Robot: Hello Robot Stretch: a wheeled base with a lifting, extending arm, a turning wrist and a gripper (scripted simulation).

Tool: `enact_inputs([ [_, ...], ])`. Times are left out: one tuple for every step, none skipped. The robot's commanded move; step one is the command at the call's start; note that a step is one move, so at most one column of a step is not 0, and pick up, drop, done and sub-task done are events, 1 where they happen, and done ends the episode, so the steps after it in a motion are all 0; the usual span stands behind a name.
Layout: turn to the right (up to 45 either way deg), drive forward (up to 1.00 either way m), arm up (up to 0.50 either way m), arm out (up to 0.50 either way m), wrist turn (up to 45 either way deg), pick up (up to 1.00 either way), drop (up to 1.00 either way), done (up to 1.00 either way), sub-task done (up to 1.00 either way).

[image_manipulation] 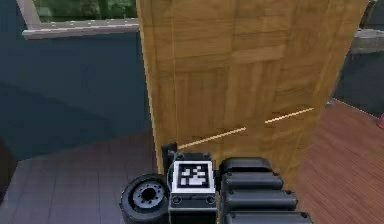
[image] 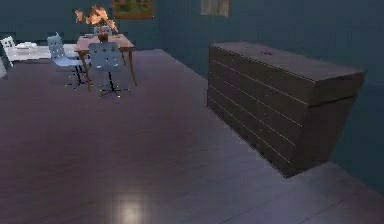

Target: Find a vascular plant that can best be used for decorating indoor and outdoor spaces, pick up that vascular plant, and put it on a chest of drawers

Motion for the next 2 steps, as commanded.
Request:
enact_inputs([
  [0.0,1.0,0.0,0.0,0.0,0.0,0.0,0.0,0.0],
  [3.0,0.0,0.0,0.0,0.0,0.0,0.0,0.0,0.0],
])
